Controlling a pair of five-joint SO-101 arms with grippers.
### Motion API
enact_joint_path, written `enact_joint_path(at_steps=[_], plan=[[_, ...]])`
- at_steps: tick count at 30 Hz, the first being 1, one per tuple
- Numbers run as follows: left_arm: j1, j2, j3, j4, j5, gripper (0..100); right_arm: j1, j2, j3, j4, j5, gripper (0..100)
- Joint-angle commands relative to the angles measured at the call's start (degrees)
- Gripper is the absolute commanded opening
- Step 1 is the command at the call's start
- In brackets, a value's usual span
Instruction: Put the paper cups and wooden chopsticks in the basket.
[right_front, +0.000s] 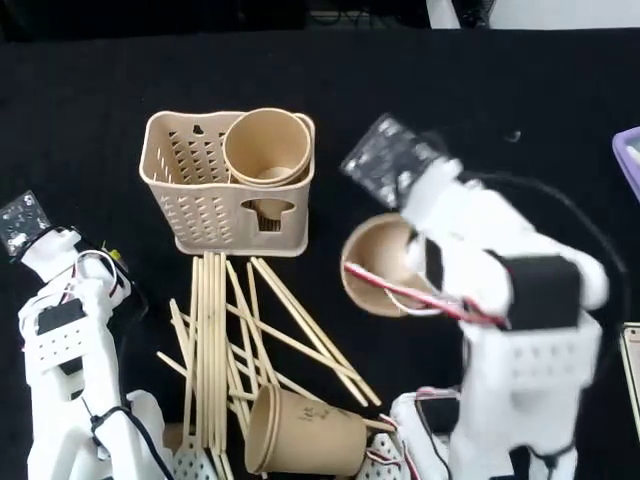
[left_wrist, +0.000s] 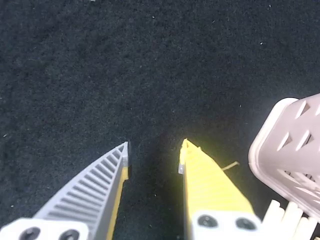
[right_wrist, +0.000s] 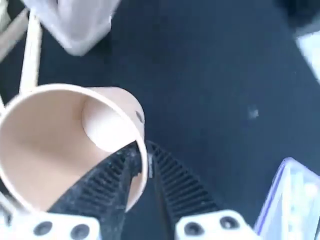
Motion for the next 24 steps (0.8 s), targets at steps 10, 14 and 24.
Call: enact_joint_path(at_steps=[10, 14, 24], plan=[[-0.48, -1.32, -1.01, -1.05, 0.09, 17, -19.78, 12.62, -35.38, -10.37, -33.05, 1.1], [-0.57, -1.32, -0.92, -1.05, 0.09, 17, -23.3, 20.53, -38.11, -11.6, -34.11, 1.1], [-0.57, -1.32, -0.92, -1.05, 0.09, 17, -19.87, 33.89, -41.71, -10.99, -34.02, 1.4]])
